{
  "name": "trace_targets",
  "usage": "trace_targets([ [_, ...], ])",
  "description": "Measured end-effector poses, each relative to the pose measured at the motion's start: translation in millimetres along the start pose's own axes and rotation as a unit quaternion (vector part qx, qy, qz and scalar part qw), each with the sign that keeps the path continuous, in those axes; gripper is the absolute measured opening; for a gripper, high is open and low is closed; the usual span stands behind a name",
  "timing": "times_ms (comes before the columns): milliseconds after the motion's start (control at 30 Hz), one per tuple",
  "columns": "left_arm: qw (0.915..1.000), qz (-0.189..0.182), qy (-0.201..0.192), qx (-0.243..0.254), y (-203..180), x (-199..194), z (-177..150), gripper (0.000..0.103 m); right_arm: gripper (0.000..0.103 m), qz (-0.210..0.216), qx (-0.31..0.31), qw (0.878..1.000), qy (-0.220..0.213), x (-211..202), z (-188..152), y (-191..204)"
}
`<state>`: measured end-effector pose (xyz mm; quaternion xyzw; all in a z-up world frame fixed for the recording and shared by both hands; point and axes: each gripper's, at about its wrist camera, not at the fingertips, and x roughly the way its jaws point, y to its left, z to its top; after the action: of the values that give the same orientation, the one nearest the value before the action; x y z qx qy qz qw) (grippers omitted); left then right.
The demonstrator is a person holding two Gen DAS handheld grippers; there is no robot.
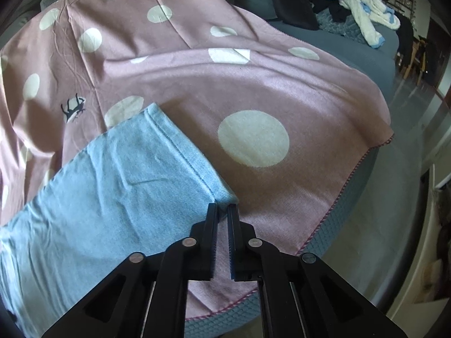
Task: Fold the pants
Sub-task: 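Grasp the leg hem with the right tool and lift it, then fold the hem with the right tool over the pants and release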
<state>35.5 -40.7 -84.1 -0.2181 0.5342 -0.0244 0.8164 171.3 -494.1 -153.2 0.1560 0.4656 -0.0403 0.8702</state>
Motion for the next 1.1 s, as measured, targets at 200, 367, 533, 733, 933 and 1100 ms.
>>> trace_targets([
  [200, 0.9995, -0.011, -0.012, 0.026, -15, -8, -6, 0.081, 0.018, 0.021, 0.035, 0.999, 0.004, -13, -4, -13],
  [367, 0.9995, -0.010, -0.005, 0.030, -20, 2, -6, 0.088, 0.041, 0.081, 0.046, 0.996, 0.004, -19, -15, -11],
  [533, 0.9997, -0.005, 0.014, 0.018, -17, 14, -6, 0.088, 0.041, 0.088, 0.040, 0.995, 0.021, 0, -19, 2],
  [733, 0.9997, -0.013, 0.017, 0.008, -12, 16, -7, 0.090, 0.041, 0.102, 0.052, 0.993, 0.003, 8, -8, 4],
  [933, 0.9998, -0.010, 0.012, 0.009, -13, 11, -8, 0.089, 0.013, 0.137, 0.100, 0.985, -0.013, 17, 6, -7],
  [1100, 0.9997, 0.005, -0.022, -0.001, -4, -10, -6, 0.089, 0.011, 0.154, 0.080, 0.983, -0.051, -12, 11, 3],
])
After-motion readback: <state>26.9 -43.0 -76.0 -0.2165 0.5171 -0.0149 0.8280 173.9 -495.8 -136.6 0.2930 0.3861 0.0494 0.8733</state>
